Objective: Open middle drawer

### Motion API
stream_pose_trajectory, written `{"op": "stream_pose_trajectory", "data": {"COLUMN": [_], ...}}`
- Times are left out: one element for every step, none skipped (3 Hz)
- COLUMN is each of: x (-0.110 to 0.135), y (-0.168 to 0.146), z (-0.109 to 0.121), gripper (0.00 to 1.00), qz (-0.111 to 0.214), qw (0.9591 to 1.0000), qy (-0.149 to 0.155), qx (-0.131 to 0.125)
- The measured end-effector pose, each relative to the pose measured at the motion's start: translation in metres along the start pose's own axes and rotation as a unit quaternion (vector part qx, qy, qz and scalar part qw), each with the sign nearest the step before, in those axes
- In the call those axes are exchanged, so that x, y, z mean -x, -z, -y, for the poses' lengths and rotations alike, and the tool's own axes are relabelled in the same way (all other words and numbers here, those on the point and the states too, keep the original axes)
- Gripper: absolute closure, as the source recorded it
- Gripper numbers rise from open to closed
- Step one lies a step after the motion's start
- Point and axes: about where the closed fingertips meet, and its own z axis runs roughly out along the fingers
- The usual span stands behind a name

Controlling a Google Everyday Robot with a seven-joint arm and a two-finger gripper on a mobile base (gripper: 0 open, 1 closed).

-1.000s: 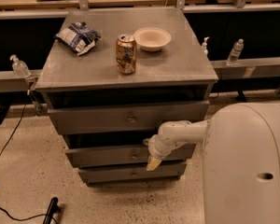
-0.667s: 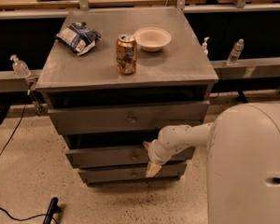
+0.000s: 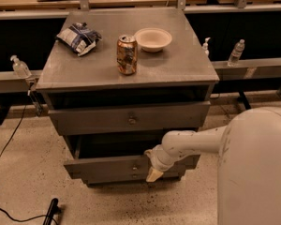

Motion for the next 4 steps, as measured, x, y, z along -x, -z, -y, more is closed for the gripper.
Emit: {"op": "stream_pose_trajectory", "data": {"x": [0.0006,0.0006,0.0006,0.0011], "y": [0.0014,0.0014,0.0014,0.0035], "z": [0.0002,0.0002,0.0002,-0.0004], "gripper": [0.41,0.42,0.37,0.14], "qz": [0.000,0.000,0.000,0.001], "qw": [1.0000,1.0000,1.0000,1.0000], "qy": [0.000,0.000,0.000,0.001], "qx": [0.000,0.000,0.000,-0.005]}}
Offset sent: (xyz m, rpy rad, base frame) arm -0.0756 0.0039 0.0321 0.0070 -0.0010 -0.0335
